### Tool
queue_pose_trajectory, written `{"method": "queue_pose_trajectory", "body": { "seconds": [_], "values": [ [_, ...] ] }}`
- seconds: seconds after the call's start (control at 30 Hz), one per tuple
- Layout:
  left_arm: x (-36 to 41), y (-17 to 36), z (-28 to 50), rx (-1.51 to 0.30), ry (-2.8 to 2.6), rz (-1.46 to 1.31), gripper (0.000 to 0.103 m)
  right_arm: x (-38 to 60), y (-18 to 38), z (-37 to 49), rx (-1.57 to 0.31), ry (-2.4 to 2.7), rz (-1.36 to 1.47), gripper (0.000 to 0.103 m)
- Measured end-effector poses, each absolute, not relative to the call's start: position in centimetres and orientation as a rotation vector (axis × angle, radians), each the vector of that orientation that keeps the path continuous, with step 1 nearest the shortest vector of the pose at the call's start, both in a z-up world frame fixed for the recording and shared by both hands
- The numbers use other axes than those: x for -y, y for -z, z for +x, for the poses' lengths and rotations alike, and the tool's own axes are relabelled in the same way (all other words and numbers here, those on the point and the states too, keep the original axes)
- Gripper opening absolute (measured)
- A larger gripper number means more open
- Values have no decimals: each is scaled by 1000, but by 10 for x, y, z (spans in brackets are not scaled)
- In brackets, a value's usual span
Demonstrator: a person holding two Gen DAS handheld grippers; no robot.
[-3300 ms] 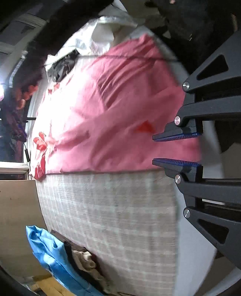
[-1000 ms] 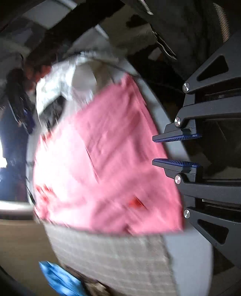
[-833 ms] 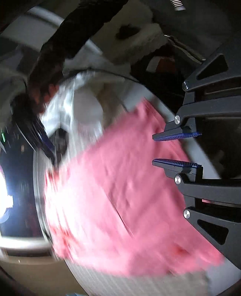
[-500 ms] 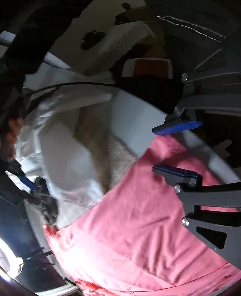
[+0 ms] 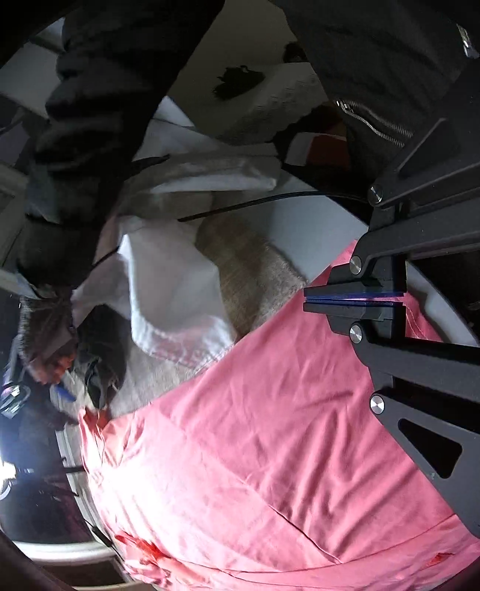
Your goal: Fold clothes
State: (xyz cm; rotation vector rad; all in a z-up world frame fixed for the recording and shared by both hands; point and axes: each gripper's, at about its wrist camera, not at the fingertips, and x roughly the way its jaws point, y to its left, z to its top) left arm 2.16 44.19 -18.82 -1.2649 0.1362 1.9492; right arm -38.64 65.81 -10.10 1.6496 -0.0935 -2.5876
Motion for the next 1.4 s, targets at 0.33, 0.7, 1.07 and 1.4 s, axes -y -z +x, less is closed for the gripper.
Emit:
{"method": "queue_pose_trajectory", "body": {
  "seconds": [0.33, 0.7, 1.07, 1.4],
  "values": [
    [-442, 187, 29, -115, -1918, -1283, 7, -654, 104, -382, 22, 2543, 1575, 6],
    [-482, 206, 53, -397, -1889, -1271, 0, -651, 103, -379, -29, 2512, 1619, 25],
    [-458, 202, 43, -179, -1881, -1298, 0, -650, 102, -386, 71, 2511, 1567, 55],
    [-437, 194, 38, -85, -1888, -1282, 0, -642, 100, -386, -57, 2554, 1592, 30]
  ]
}}
